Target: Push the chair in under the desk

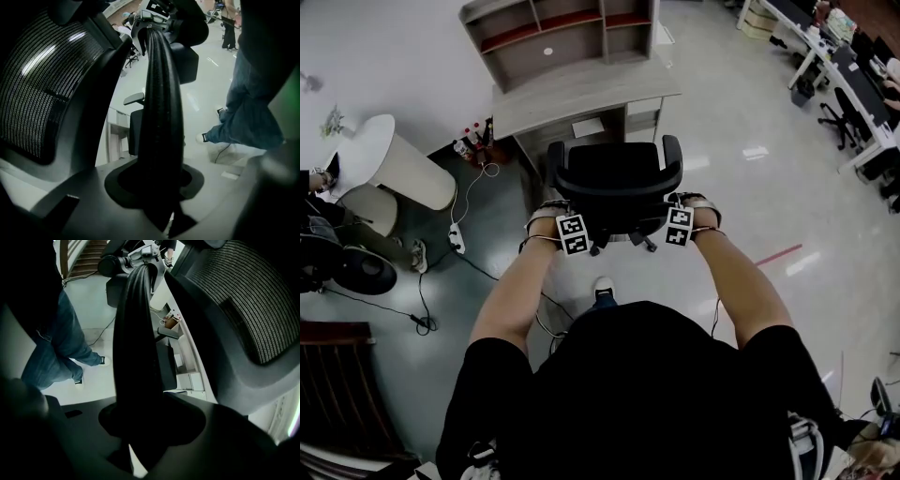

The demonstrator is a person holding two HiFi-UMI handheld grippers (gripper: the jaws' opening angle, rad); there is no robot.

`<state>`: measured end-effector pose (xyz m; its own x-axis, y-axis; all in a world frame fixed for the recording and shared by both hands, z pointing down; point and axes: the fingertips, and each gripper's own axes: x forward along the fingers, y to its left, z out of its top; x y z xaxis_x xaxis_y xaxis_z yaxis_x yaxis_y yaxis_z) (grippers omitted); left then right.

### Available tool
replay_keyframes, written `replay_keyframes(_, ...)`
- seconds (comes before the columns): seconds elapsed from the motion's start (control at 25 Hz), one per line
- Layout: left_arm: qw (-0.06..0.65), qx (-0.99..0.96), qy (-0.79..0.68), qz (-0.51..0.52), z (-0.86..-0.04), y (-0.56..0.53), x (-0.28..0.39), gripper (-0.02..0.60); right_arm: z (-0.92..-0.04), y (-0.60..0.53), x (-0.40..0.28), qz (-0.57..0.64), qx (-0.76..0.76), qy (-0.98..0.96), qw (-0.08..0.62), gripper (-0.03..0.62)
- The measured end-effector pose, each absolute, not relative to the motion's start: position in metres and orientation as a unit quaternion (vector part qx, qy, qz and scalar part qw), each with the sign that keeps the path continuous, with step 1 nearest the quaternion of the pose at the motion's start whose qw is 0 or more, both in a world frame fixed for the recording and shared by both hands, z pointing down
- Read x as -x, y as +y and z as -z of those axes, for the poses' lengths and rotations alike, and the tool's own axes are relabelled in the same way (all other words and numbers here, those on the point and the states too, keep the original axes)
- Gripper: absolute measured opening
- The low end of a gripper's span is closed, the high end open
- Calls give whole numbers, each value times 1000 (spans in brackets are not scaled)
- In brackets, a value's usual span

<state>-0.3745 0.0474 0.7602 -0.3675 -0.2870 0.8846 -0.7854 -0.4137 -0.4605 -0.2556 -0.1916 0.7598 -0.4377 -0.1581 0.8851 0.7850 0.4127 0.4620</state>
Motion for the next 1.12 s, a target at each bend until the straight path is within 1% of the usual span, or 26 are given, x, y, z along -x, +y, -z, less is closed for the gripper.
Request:
replay_keyframes(0.2,213,-511,-525,-646,-759,85,393,107,-758,-161,291,508,251,-683,461,149)
replay_keyframes(0.56,234,-485,-551,-637,-759,131,410,110,-758,-122,328,528,278,-674,436,149)
replay_keyframes(1.12,230,-481,-560,-634,-758,138,435,117,-759,-115,356,534,277,-675,427,147)
